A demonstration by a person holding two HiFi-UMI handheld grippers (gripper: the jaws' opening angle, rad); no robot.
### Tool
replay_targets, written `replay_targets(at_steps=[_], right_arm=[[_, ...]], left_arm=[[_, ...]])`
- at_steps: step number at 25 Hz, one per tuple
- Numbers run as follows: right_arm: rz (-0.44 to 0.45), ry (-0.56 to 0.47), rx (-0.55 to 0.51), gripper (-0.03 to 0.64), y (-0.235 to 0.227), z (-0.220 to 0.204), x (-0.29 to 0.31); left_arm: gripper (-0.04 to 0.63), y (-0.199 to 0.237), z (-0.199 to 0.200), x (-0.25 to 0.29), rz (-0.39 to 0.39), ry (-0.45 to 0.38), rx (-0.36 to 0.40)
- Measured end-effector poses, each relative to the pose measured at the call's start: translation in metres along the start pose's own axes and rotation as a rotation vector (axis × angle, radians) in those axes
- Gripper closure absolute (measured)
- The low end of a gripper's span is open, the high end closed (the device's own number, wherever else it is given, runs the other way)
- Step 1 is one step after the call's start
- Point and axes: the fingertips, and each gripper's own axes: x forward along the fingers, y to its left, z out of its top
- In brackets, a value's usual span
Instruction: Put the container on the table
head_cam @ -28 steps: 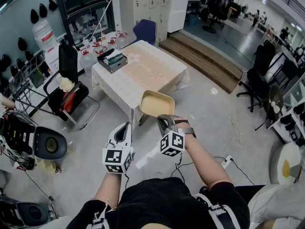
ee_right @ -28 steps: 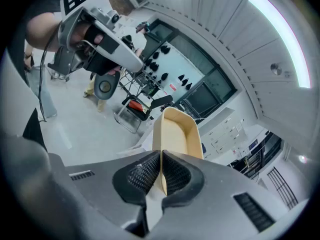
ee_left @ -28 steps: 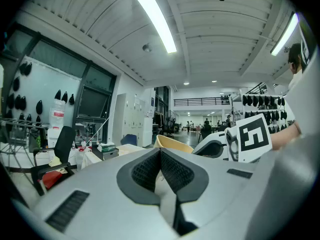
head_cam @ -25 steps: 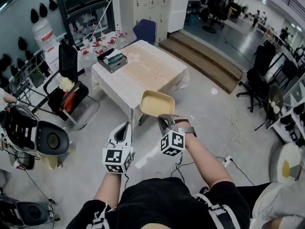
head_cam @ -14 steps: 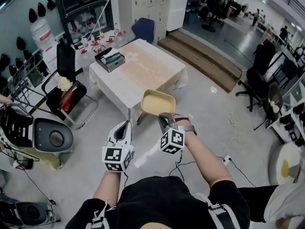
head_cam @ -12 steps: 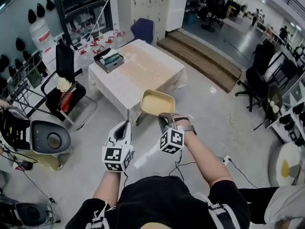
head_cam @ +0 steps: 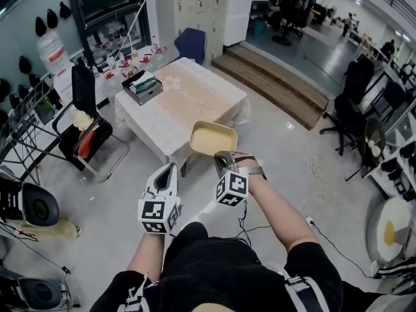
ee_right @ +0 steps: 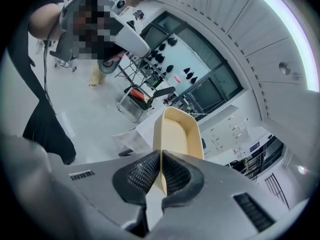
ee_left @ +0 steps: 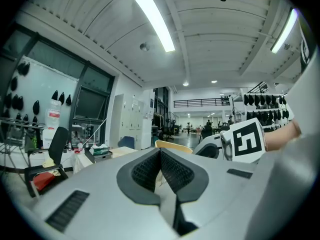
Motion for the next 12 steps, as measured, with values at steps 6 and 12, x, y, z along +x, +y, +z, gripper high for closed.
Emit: replay_targets(at_steps=[6,12], right_arm=[[-0.011,0.002,-0.019,0.588,-0.014,-0.005,0.03],[-0.018,0.02,-0.054,0.588,-0.036,-0.018,0.069]], left_arm=[[0.582,0.009,-0.002,0.032,-0.01,-0.026,0.001],[0.583,0.028,-0.011,0.084,-0.018,-0.051,-0.03]])
